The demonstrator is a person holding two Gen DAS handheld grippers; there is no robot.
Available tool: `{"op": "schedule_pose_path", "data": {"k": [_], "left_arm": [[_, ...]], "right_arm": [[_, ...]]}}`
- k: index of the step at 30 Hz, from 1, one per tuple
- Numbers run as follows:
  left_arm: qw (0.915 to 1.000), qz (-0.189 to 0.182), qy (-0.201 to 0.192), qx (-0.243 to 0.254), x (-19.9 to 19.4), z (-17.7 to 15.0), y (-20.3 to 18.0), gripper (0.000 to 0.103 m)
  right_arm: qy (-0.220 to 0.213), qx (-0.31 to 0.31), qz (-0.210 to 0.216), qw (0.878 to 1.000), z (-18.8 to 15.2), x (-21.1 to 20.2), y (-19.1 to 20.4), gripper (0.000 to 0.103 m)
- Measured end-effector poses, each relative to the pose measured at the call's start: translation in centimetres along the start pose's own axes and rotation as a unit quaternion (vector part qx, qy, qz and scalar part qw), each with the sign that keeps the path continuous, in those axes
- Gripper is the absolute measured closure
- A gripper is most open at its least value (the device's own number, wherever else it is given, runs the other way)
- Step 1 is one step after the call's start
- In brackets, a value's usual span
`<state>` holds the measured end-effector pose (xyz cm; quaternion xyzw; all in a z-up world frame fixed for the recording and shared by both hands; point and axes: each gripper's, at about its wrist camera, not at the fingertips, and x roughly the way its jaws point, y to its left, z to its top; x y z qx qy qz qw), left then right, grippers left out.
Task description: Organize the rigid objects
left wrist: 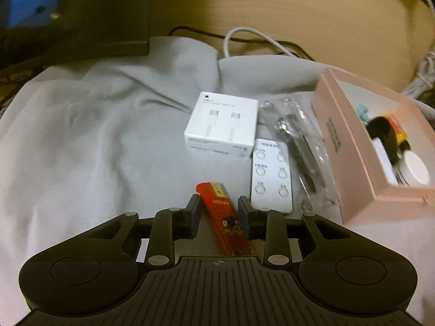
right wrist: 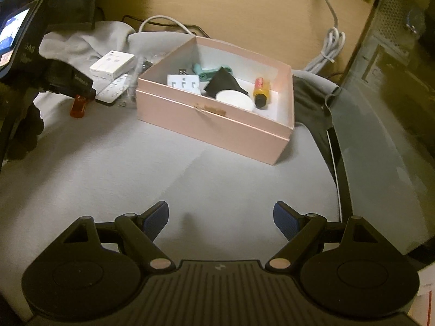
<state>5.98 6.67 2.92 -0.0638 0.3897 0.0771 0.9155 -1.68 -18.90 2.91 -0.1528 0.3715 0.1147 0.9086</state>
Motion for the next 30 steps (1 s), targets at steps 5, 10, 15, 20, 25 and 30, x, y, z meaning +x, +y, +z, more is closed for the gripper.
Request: {"op": "schedule_pose_path", "data": {"k": [5, 10, 15, 20, 25, 30], "left_arm": [[0.9995, -0.029, -0.008, -0.007, -2.5, -2.3, 2.4, 0.077], [0.9991, -0.041, -0.003, -0.005, -5.5, -4.9, 5.9, 0.077], [0.9984, -0.047, 0.005, -0.031, -7.6, -6.4, 9.6, 0.078], [0.9977, -0.064, 0.000, -0.024, -8.7, -7.6, 11.0, 0.078], [0.9965, -0.075, -0.008, -0.036, -9.1, -8.3, 11.7, 0.078], [0.9952, -0.085, -0.009, -0.047, -8.9, -8.0, 12.1, 0.079]], "right_arm": [[-0.025, -0.032, 0.022, 0.999, 2.0, -0.1, 1.8, 0.018], [-0.068, -0.068, 0.054, 0.994, 7.0, 0.6, 5.5, 0.018], [-0.085, -0.060, 0.096, 0.990, 12.7, 3.9, 10.6, 0.018], [-0.044, -0.014, 0.086, 0.995, 16.8, 10.0, 15.5, 0.017], [-0.022, 0.070, 0.029, 0.997, 15.2, 11.9, 16.1, 0.025], [-0.003, 0.067, 0.032, 0.997, 13.6, 12.2, 16.1, 0.045]]}}
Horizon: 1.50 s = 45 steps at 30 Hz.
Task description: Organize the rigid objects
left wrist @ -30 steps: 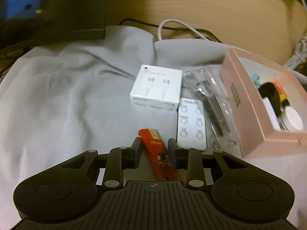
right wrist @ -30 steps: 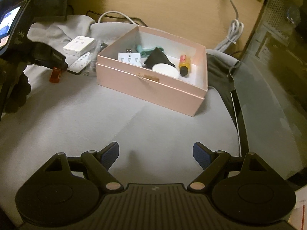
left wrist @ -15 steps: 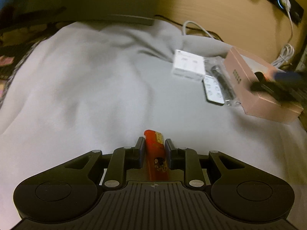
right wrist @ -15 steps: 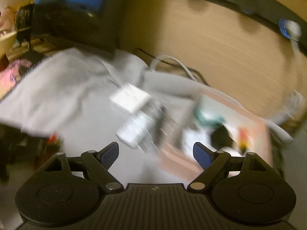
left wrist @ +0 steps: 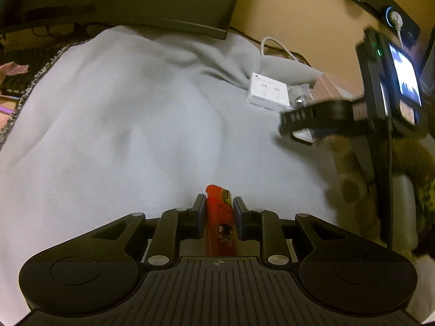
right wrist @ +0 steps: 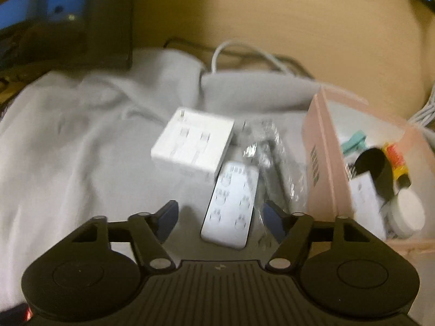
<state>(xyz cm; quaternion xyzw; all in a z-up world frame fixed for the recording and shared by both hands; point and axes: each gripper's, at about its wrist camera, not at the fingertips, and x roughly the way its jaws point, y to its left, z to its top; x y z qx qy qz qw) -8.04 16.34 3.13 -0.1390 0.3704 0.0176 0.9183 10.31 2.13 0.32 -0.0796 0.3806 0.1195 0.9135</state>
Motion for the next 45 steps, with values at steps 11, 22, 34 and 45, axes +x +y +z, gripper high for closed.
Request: {"op": "schedule_pose_path", "data": {"k": [11, 22, 34, 45], "left_arm": [[0.9997, -0.022, 0.009, -0.003, 0.6, 0.6, 0.1, 0.080], [0.9982, -0.045, 0.021, 0.035, 1.2, 0.1, -2.9, 0.082], [0.9977, -0.058, 0.032, -0.014, 0.3, -0.5, -2.0, 0.082], [0.9911, -0.048, 0.057, 0.111, -0.6, -0.9, -3.6, 0.084]], "right_arm": [[0.014, 0.023, 0.042, 0.999, -1.0, -1.7, -2.6, 0.065], [0.051, -0.091, 0.080, 0.991, -9.4, -10.1, -3.4, 0.063], [-0.027, -0.054, 0.044, 0.997, -6.1, -9.2, -5.9, 0.040], [0.026, -0.069, 0.089, 0.993, -5.2, -7.6, -6.0, 0.083]]}}
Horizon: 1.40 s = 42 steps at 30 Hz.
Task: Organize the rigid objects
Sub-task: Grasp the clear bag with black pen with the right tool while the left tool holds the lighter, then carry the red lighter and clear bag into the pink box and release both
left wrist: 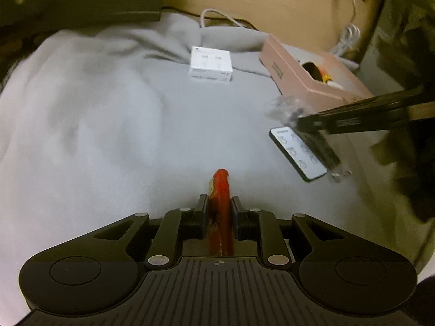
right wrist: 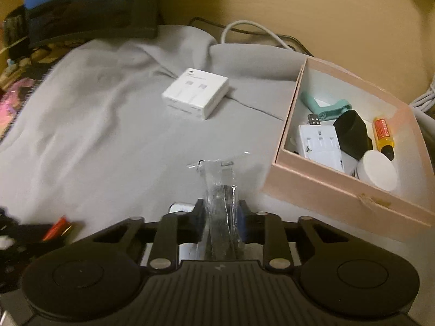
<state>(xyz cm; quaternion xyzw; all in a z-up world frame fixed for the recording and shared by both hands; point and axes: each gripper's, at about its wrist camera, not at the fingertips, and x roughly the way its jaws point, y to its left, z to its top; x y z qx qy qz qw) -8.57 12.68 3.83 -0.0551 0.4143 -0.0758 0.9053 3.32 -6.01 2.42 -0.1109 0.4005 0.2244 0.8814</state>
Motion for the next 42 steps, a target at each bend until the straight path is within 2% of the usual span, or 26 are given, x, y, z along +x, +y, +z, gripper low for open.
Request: {"op": "schedule_pose_path", "data": {"k": [3, 7, 10, 16, 19, 21, 23, 25, 27, 29, 32, 37, 42], "left_arm": [[0.9991, 0.006, 0.007, 0.041, 0.0, 0.1, -1.2, 0.090], [0.9972, -0.041, 0.018, 0.060, 0.0, 0.6, -3.0, 0.090], [0.9942, -0.078, 0.004, 0.075, -0.7, 2.1, -5.1, 0.090], [0.9831, -0.132, -0.069, 0.106, -1.1, 9.6, -10.2, 0.090], [0.9777, -0.136, -0.105, 0.121, -0.2, 14.5, -12.6, 0.090], [0.9754, -0.141, -0.121, 0.118, 1.1, 17.9, -13.8, 0.089], [0.9770, -0.135, -0.130, 0.102, 2.8, 21.0, -14.5, 0.088], [0.9846, -0.122, -0.114, 0.051, 5.5, 23.9, -14.4, 0.087], [0.9875, -0.112, -0.110, -0.010, 7.3, 24.9, -13.7, 0.086], [0.9877, -0.100, -0.114, -0.036, 7.9, 24.6, -13.2, 0.086], [0.9901, -0.088, -0.106, -0.025, 7.5, 22.2, -12.5, 0.086], [0.9949, -0.080, -0.048, -0.038, 6.4, 15.9, -9.8, 0.086], [0.9950, -0.074, 0.009, -0.066, 5.2, 9.6, -7.6, 0.086]], "right_arm": [[0.003, 0.004, 0.004, 1.000, -1.1, -2.8, -0.9, 0.083], [-0.006, 0.017, -0.008, 1.000, -2.9, -7.1, -3.0, 0.093], [-0.015, 0.035, -0.027, 0.999, -4.1, -9.7, -5.0, 0.093], [-0.045, 0.080, -0.063, 0.994, -6.4, -13.6, -9.1, 0.093], [-0.061, 0.108, -0.071, 0.990, -7.2, -14.8, -11.0, 0.093], [-0.070, 0.123, -0.075, 0.987, -7.8, -15.5, -11.9, 0.093], [-0.078, 0.132, -0.078, 0.985, -8.3, -15.9, -12.5, 0.093], [-0.084, 0.142, -0.081, 0.983, -8.7, -16.2, -13.1, 0.093], [-0.086, 0.148, -0.083, 0.982, -8.9, -16.2, -13.3, 0.093], [-0.088, 0.150, -0.086, 0.981, -9.1, -16.3, -13.6, 0.093], [-0.088, 0.154, -0.090, 0.980, -9.2, -16.2, -14.0, 0.093], [-0.082, 0.146, -0.091, 0.982, -8.8, -15.9, -14.4, 0.093], [-0.084, 0.129, -0.071, 0.986, -6.7, -15.7, -14.1, 0.094]]}}
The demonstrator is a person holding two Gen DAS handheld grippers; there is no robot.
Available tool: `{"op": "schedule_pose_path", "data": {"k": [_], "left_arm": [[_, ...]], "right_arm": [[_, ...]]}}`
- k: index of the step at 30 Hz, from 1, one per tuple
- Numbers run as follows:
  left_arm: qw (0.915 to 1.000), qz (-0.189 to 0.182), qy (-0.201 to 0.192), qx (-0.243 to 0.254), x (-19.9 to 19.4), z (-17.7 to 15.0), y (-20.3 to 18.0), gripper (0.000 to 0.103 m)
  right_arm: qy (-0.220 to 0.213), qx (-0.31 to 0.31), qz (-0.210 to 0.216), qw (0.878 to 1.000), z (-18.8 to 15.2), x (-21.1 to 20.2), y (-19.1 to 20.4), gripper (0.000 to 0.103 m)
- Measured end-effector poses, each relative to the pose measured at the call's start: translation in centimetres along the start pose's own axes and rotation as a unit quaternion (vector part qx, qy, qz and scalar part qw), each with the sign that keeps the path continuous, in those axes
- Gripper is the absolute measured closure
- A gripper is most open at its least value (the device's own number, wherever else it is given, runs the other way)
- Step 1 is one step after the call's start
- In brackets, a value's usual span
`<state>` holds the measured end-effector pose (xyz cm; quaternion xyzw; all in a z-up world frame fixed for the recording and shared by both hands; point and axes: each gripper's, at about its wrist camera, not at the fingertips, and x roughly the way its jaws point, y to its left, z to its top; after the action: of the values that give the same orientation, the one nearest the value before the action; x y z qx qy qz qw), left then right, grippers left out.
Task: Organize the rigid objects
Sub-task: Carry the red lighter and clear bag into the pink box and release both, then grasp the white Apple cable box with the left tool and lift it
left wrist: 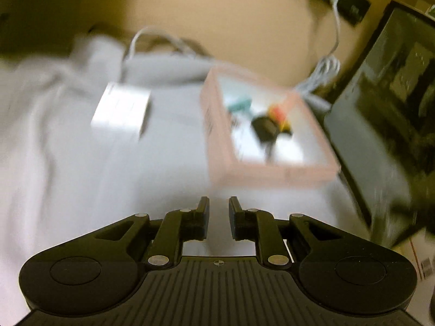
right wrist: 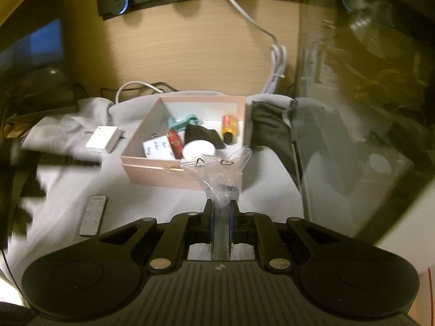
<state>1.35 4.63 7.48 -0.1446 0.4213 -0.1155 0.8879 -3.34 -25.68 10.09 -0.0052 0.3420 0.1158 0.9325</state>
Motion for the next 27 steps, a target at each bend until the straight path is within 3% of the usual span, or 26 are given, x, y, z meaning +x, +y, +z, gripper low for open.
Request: {"op": "schedule_pose_path", "data": {"k": [4, 9, 11, 12, 14, 16, 22, 27], "left_arm": [[0.9997, 0.000, 0.011, -0.023, -1.2, -2.3, 1.0, 0.086], [0.9989, 0.009, -0.001, -0.045, -2.6, -2.9, 2.2, 0.086], [0.9984, 0.024, -0.002, -0.050, -2.9, -3.0, 2.8, 0.086], [0.9980, 0.035, -0.005, -0.052, -3.3, -3.3, 3.3, 0.086], [0.9966, 0.054, -0.010, -0.061, -3.8, -3.8, 4.4, 0.086], [0.9947, 0.069, -0.009, -0.077, -4.1, -4.2, 5.6, 0.086], [0.9907, 0.106, -0.010, -0.085, -4.5, -3.7, 8.0, 0.086], [0.9906, 0.127, -0.034, -0.037, -3.4, -0.2, 8.1, 0.086]], "right_arm": [[-0.037, -0.020, -0.001, 0.999, 4.7, 0.2, 1.0, 0.095], [-0.070, -0.045, -0.044, 0.996, 12.1, 3.6, 1.9, 0.091], [-0.074, -0.029, -0.061, 0.995, 14.0, 5.3, 1.7, 0.068], [-0.077, -0.021, -0.065, 0.995, 14.3, 5.6, 1.6, 0.061], [-0.080, -0.009, -0.045, 0.996, 13.6, 5.7, 1.6, 0.042], [-0.066, -0.008, -0.020, 0.998, 11.9, 5.9, 1.6, 0.034], [0.041, -0.030, -0.021, 0.998, 4.2, 8.9, 3.6, 0.033], [0.095, 0.002, -0.006, 0.995, -0.2, 9.4, 4.2, 0.032]]}}
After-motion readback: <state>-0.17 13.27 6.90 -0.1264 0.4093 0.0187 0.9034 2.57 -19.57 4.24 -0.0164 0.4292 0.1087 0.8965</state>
